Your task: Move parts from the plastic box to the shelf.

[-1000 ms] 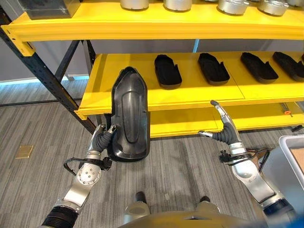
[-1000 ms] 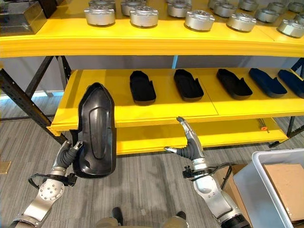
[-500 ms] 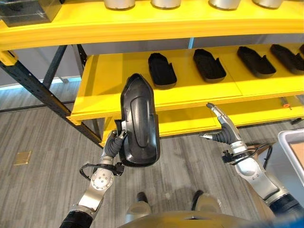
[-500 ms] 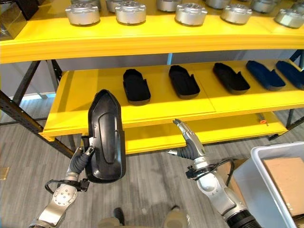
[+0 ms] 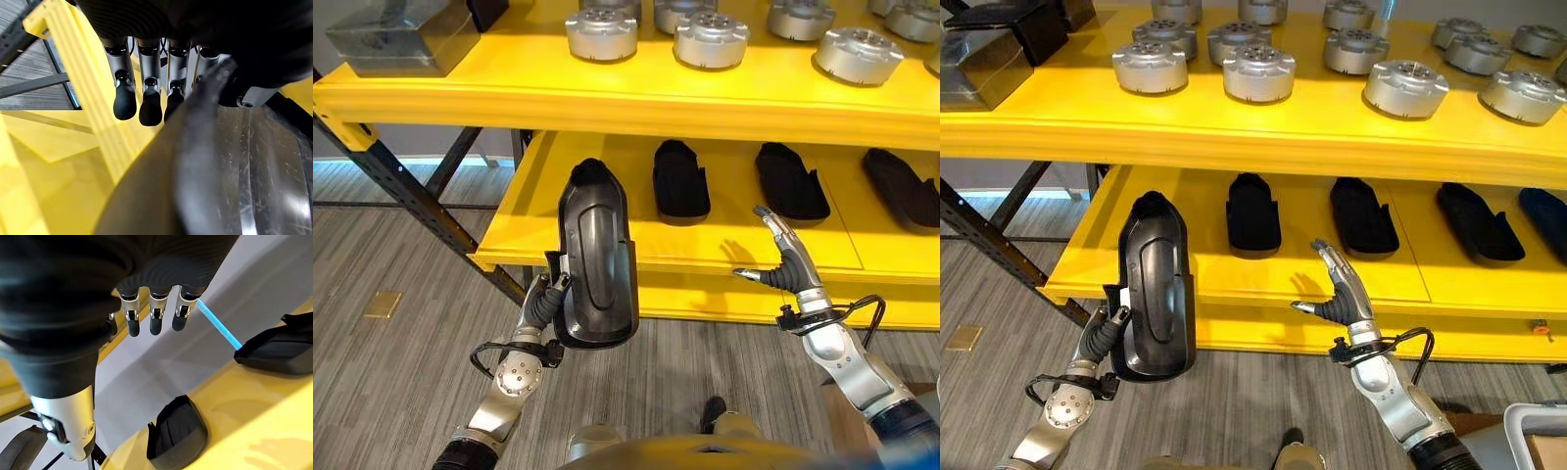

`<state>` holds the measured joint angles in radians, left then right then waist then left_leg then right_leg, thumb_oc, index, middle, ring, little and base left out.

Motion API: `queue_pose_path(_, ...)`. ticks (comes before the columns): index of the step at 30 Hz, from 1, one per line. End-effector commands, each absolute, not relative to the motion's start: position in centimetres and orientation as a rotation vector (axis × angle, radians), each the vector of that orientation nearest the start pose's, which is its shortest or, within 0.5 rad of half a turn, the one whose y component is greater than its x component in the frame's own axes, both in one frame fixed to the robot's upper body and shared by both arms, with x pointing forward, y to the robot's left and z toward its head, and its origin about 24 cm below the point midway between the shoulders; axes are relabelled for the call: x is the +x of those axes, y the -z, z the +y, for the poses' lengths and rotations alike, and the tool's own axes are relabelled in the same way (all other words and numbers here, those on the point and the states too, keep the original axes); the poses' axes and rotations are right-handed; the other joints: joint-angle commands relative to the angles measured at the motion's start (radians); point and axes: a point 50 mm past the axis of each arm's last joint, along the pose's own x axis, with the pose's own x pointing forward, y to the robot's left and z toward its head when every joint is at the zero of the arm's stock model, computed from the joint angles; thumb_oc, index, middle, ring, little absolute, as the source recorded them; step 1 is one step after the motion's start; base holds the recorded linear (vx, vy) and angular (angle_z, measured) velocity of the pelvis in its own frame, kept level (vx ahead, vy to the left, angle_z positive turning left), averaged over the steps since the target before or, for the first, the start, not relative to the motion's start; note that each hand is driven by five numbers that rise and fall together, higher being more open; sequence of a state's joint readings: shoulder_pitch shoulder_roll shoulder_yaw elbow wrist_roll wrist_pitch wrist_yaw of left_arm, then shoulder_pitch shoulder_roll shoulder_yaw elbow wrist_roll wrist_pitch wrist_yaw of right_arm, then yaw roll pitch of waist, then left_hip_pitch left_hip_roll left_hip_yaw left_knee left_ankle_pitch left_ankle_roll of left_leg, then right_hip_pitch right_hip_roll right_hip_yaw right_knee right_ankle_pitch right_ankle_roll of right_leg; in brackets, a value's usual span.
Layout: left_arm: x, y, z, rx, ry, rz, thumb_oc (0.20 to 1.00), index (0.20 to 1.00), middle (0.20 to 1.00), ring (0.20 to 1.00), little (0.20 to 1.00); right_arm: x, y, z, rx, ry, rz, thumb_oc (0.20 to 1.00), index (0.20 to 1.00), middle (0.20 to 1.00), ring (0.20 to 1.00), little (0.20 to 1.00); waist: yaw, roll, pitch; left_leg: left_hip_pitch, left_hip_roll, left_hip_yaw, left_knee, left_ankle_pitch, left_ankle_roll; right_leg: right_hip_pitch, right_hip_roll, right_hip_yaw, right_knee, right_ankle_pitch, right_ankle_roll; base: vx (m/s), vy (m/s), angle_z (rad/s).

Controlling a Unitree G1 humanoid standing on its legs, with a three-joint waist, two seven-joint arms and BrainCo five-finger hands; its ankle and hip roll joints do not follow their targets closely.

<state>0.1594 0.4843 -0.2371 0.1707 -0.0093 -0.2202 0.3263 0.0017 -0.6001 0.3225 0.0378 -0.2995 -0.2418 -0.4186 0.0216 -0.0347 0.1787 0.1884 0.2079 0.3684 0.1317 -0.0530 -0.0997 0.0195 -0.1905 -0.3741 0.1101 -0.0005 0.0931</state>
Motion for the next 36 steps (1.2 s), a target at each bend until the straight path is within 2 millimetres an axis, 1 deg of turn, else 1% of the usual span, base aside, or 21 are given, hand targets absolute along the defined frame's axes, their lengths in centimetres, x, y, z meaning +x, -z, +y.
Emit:
queue_pose_path(1, 21.9, -3.0, 20.8, 0.465, -0.037, -0.097, 0.2, 0.2, 0.2, 0.2, 0.2, 24.3, -7.0, -18.9, -0.768, -0.001, -0.383, 1.0, 1.0, 1.0, 1.0, 1.0, 0.01, -0.04, -0.024, -0.047, -0.141, 0.054, 0.087, -0.154, 0.088, 0.016, 0.03, -0.035, -0.029, 0.012, 0.043, 0.17, -0.139, -0.07)
queue_pose_path(4, 21.8, -3.4, 21.0, 0.469, -0.066, -0.128, 0.2, 0.2, 0.2, 0.2, 0.2, 24.2, -6.8, -19.2, -0.749, 0.025, -0.374, 1.0, 1.0, 1.0, 1.0, 1.0, 0.009, -0.038, -0.023, -0.07, -0.122, 0.062, 0.149, -0.142, 0.075, 0.039, 0.041, -0.032, -0.045, -0.002, 0.028, 0.21, -0.186, -0.06)
queue_pose_path(6, 21.9, -3.8, 21.4, 0.476, -0.103, -0.138, 0.2, 0.2, 0.2, 0.2, 0.2, 24.1, -7.1, -19.3, -0.692, 0.029, -0.384, 1.0, 1.0, 1.0, 1.0, 1.0, 0.0, -0.029, -0.023, -0.086, -0.107, 0.069, 0.213, -0.128, 0.063, 0.04, 0.052, -0.031, -0.039, -0.023, 0.011, 0.18, -0.173, -0.19)
queue_pose_path(8, 22.1, -4.3, 21.9, 0.484, -0.131, -0.15, 0.2, 0.2, 0.2, 0.2, 0.2, 23.9, -7.5, -19.6, -0.685, 0.034, -0.392, 1.0, 1.0, 1.0, 1.0, 1.0, -0.009, -0.019, -0.021, -0.127, -0.076, 0.075, 0.355, -0.056, 0.023, 0.054, 0.072, -0.029, -0.052, -0.043, -0.016, 0.12, -0.183, -0.11)
queue_pose_path(9, 22.4, -4.5, 22.1, 0.488, -0.146, -0.158, 0.2, 0.2, 0.2, 0.2, 0.2, 23.8, -7.7, -19.6, -0.681, 0.036, -0.407, 1.0, 1.0, 1.0, 1.0, 1.0, -0.011, -0.017, -0.009, -0.189, -0.06, 0.058, 0.464, -0.028, 0.009, 0.06, 0.08, -0.01, -0.053, -0.05, -0.025, 0.09, -0.156, -0.13)
queue_pose_path(10, 22.4, -4.5, 22.1, 0.487, -0.148, -0.157, 0.2, 0.2, 0.2, 0.2, 0.2, 23.8, -7.7, -19.6, -0.682, 0.035, -0.408, 1.0, 1.0, 1.0, 1.0, 1.0, -0.012, -0.016, -0.009, -0.195, -0.056, 0.057, 0.474, -0.029, 0.009, 0.059, 0.081, -0.008, -0.052, -0.051, -0.026, 0.12, -0.059, -0.33)
queue_pose_path(11, 22.6, -4.7, 22.6, 0.48, -0.176, -0.146, 0.2, 0.2, 0.2, 0.2, 0.2, 23.7, -7.9, -19.4, -0.692, 0.023, -0.425, 1.0, 1.0, 1.0, 1.0, 1.0, -0.026, -0.009, -0.004, -0.193, -0.024, 0.07, 0.432, -0.034, 0.017, 0.047, 0.083, 0.007, -0.03, -0.065, -0.025, 0.12, 0.131, -0.39)
queue_pose_path(12, 22.5, -4.8, 23.0, 0.48, -0.189, -0.142, 0.2, 0.2, 0.2, 0.2, 0.2, 23.6, -8.1, -19.4, -0.698, 0.021, -0.432, 1.0, 1.0, 1.0, 1.0, 1.0, -0.04, -0.004, -0.01, -0.15, -0.007, 0.085, 0.318, -0.047, 0.029, 0.032, 0.077, 0.006, -0.006, -0.072, -0.02, 0.14, 0.204, -0.35)
queue_pose_path(14, 22.2, -4.7, 23.2, 0.48, -0.186, -0.132, 0.2, 0.2, 0.2, 0.2, 0.2, 23.3, -8.2, -19.5, -0.703, 0.027, -0.431, 1.0, 1.0, 1.0, 1.0, 1.0, -0.046, -0.001, -0.014, -0.108, 0.0, 0.089, 0.198, -0.028, 0.027, 0.027, 0.068, 0.009, 0.009, -0.075, -0.014, 0.1, 0.262, -0.25)
queue_pose_path(15, 22.0, -4.5, 23.3, 0.487, -0.175, -0.128, 0.2, 0.2, 0.2, 0.2, 0.2, 22.9, -8.4, -19.3, -0.802, 0.011, -0.494, 1.0, 1.0, 1.0, 1.0, 1.0, -0.048, 0.005, -0.02, -0.097, 0.038, 0.058, 0.088, 0.016, 0.005, 0.036, 0.062, 0.022, 0.014, -0.085, -0.007, 0.12, 0.327, -0.19)
queue_pose_path(17, 21.6, -4.0, 23.0, 0.485, -0.149, -0.122, 0.2, 0.2, 0.2, 0.2, 0.2, 22.9, -8.4, -19.3, -0.83, -0.01, -0.511, 1.0, 1.0, 1.0, 1.0, 1.0, -0.037, 0.014, -0.019, -0.114, 0.108, 0.016, 0.007, 0.121, -0.032, 0.054, 0.053, 0.044, 0.009, -0.094, -0.004, 0.12, 0.354, -0.16)
queue_pose_path(19, 21.1, -3.5, 22.8, 0.476, -0.138, -0.108, 0.2, 0.2, 0.2, 0.2, 0.2, 22.7, -8.3, -19.4, -0.826, -0.007, -0.513, 1.0, 1.0, 1.0, 1.0, 1.0, -0.035, 0.018, -0.017, -0.131, 0.153, -0.008, -0.017, 0.18, -0.049, 0.058, 0.042, 0.056, 0.014, -0.103, -0.003, 0.08, 0.364, -0.61)
queue_pose_path(20, 20.9, -3.3, 22.7, 0.468, -0.139, -0.1, 0.2, 0.2, 0.2, 0.2, 0.2, 22.6, -8.3, -19.5, -0.826, 0.012, -0.536, 1.0, 1.0, 1.0, 1.0, 1.0, -0.038, 0.023, -0.013, -0.142, 0.167, -0.022, -0.028, 0.186, -0.05, 0.056, 0.027, 0.063, 0.034, -0.115, 0.001, 0.09, 0.488, -0.66)
queue_pose_path(22, 20.9, -3.2, 22.6, 0.469, -0.141, -0.096, 0.2, 0.2, 0.2, 0.2, 0.2, 22.4, -8.9, -20.0, -0.771, 0.118, -0.582, 1.0, 1.0, 1.0, 1.0, 1.0, -0.05, 0.03, -0.005, -0.125, 0.146, 0.002, -0.031, 0.134, -0.041, 0.047, 0.008, 0.059, 0.08, -0.135, 0.01, 0.07, 0.438, -0.37)
queue_pose_path(23, 21.0, -3.2, 22.5, 0.47, -0.139, -0.103, 0.2, 0.2, 0.2, 0.2, 0.2, 22.3, -9.0, -20.1, -0.758, 0.144, -0.594, 1.0, 1.0, 1.0, 1.0, 1.0, -0.053, 0.03, -0.003, -0.124, 0.14, 0.009, -0.029, 0.125, -0.038, 0.046, 0.008, 0.057, 0.085, -0.138, 0.01, 0.03, 0.334, -0.17)
queue_pose_path(24, 21.2, -3.3, 22.4, 0.474, -0.139, -0.108, 0.2, 0.2, 0.2, 0.2, 0.2, 22.4, -9.1, -20.5, -0.737, 0.196, -0.591, 1.0, 1.0, 1.0, 1.0, 1.0, -0.059, 0.034, 0.001, -0.124, 0.113, 0.017, -0.032, 0.085, -0.023, 0.038, -0.002, 0.058, 0.106, -0.14, 0.016, 0.03, 0.282, -0.05)
queue_pose_path(26, 21.3, -3.1, 22.5, 0.474, -0.142, -0.101, 0.2, 0.2, 0.2, 0.2, 0.2, 22.4, -8.9, -20.7, -0.691, 0.239, -0.576, 1.0, 1.0, 1.0, 1.0, 1.0, -0.061, 0.037, 0.006, -0.118, 0.079, 0.012, -0.04, 0.066, -0.009, 0.029, -0.007, 0.071, 0.11, -0.129, 0.028, 0.02, 0.281, 0.08)
queue_pose_path(31, 21.1, -3.5, 22.7, 0.488, -0.151, -0.124, 0.2, 0.2, 0.2, 0.2, 0.2, 22.3, -8.7, -20.1, -0.703, 0.216, -0.583, 1.0, 1.0, 1.0, 1.0, 1.0, -0.049, 0.047, 0.016, -0.112, 0.015, -0.015, -0.092, 0.062, 0.011, 0.009, -0.019, 0.096, 0.061, -0.079, 0.063, -0.02, 0.177, -0.01)
queue_pose_path(33, 21.0, -3.6, 23.0, 0.498, -0.158, -0.132, 0.2, 0.2, 0.2, 0.2, 0.2, 22.2, -8.8, -20.1, -0.706, 0.211, -0.591, 1.0, 1.0, 1.0, 1.0, 1.0, -0.043, 0.047, 0.022, -0.118, 0.006, -0.025, -0.093, 0.059, 0.015, 0.004, -0.023, 0.102, 0.055, -0.071, 0.07, -0.04, 0.052, -0.03)
queue_pose_path(34, 20.9, -3.7, 23.2, 0.508, -0.163, -0.139, 0.2, 0.2, 0.2, 0.2, 0.2, 22.2, -8.9, -20.1, -0.713, 0.208, -0.601, 1.0, 1.0, 1.0, 1.0, 1.0, -0.036, 0.046, 0.027, -0.125, 0.0, -0.031, -0.093, 0.057, 0.02, -0.003, -0.027, 0.101, 0.054, -0.067, 0.076, -0.13, 0.026, 0.13)
queue_pose_path(36, 21.8, -4.9, 23.7, 0.544, -0.191, -0.191, 0.2, 0.2, 0.2, 0.2, 0.2, 23.1, -9.5, -19.7, -0.724, 0.219, -0.624, 1.0, 1.0, 1.0, 1.0, 1.0, -0.005, 0.037, 0.046, -0.158, -0.013, -0.044, -0.079, 0.05, 0.031, -0.021, -0.039, 0.091, 0.056, -0.063, 0.085, -0.13, -0.004, 0.28)
